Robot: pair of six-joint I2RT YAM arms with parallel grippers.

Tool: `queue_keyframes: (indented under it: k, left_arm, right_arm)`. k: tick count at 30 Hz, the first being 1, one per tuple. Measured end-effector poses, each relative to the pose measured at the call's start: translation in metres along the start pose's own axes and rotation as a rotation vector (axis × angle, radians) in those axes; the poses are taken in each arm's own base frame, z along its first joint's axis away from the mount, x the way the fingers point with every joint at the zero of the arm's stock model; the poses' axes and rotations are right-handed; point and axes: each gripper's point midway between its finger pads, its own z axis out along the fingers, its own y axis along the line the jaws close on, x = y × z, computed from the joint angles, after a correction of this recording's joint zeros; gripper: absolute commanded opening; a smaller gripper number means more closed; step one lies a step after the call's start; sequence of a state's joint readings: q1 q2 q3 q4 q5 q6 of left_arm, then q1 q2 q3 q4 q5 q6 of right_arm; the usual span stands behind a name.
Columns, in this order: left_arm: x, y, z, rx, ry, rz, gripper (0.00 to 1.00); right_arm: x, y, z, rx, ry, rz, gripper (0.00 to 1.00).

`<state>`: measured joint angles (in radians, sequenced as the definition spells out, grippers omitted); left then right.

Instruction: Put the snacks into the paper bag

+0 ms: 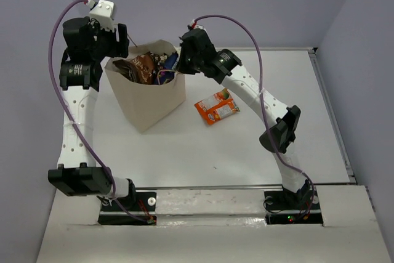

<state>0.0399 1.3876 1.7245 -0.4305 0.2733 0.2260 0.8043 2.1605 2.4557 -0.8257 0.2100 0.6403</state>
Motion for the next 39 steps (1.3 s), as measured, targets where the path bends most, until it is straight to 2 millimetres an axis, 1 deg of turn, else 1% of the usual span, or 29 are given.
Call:
queue_keyframes:
  k: [3,4,7,10,13,17,20,23,24,26,27,28,30,31,32,33,35,36,37,39]
  left_arm:
    - [0.004,0.003,0.003,-0.001,0.012,-0.007,0.77]
    - [0.005,0.005,0.003,-0.004,0.016,-0.009,0.77]
    - [0.008,0.008,0.0,-0.009,0.028,-0.022,0.78]
    - [0.009,0.01,-0.001,-0.014,0.037,-0.03,0.77]
    - [0.013,0.01,-0.002,-0.014,0.053,-0.039,0.77]
    - [0.02,0.01,-0.003,-0.014,0.077,-0.046,0.77]
    - [0.027,0.009,-0.003,-0.01,0.104,-0.049,0.78]
    - [0.035,0.011,-0.004,-0.012,0.131,-0.05,0.78]
    - [0.036,0.012,-0.004,-0.015,0.135,-0.052,0.78]
    - [0.039,0.014,-0.006,-0.016,0.142,-0.053,0.78]
    - [0.04,0.013,-0.006,-0.001,0.145,-0.056,0.77]
    - [0.042,0.011,-0.006,0.013,0.148,-0.06,0.77]
    - [0.048,-0.001,-0.005,0.081,0.159,-0.079,0.77]
    - [0.051,-0.006,-0.005,0.107,0.164,-0.087,0.77]
    - [0.056,-0.016,-0.004,0.149,0.175,-0.099,0.77]
    - [0.059,-0.025,-0.003,0.179,0.186,-0.105,0.77]
    - [0.063,-0.037,-0.002,0.214,0.195,-0.109,0.77]
    - [0.063,-0.041,-0.002,0.227,0.199,-0.109,0.77]
    - [0.063,-0.046,-0.002,0.239,0.199,-0.105,0.77]
    - [0.063,-0.046,-0.002,0.237,0.198,-0.099,0.77]
  right_arm:
    - [-0.006,-0.004,0.005,0.001,-0.022,0.007,0.52]
    - [-0.005,-0.005,0.006,0.0,-0.024,0.002,0.64]
    - [-0.01,-0.008,0.002,0.001,-0.039,-0.007,0.78]
    - [-0.016,-0.006,-0.003,-0.011,-0.054,-0.023,0.82]
    - [-0.024,-0.001,-0.008,-0.027,-0.072,-0.041,0.83]
    - [-0.042,0.01,-0.017,-0.066,-0.126,-0.058,0.84]
    - [-0.056,0.016,-0.028,-0.091,-0.168,-0.062,0.85]
    - [-0.071,0.013,-0.041,-0.095,-0.202,-0.054,0.84]
    - [-0.076,0.009,-0.047,-0.097,-0.206,-0.041,0.81]
    - [-0.09,-0.01,-0.057,-0.075,-0.22,-0.009,0.79]
    - [-0.1,-0.029,-0.064,-0.045,-0.236,0.008,0.78]
    - [-0.107,-0.04,-0.068,-0.029,-0.245,0.019,0.78]
    - [-0.121,-0.059,-0.073,-0.009,-0.265,0.043,0.78]
    - [-0.124,-0.063,-0.072,-0.012,-0.261,0.053,0.78]
    - [-0.123,-0.064,-0.071,-0.019,-0.25,0.057,0.78]
    - [-0.118,-0.064,-0.067,-0.025,-0.232,0.057,0.81]
    - [-0.099,-0.061,-0.055,-0.033,-0.174,0.048,0.82]
    - [-0.09,-0.064,-0.05,-0.025,-0.146,0.044,0.83]
    - [-0.075,-0.069,-0.043,-0.012,-0.103,0.041,0.83]
    - [-0.056,-0.077,-0.036,0.004,-0.039,0.036,0.84]
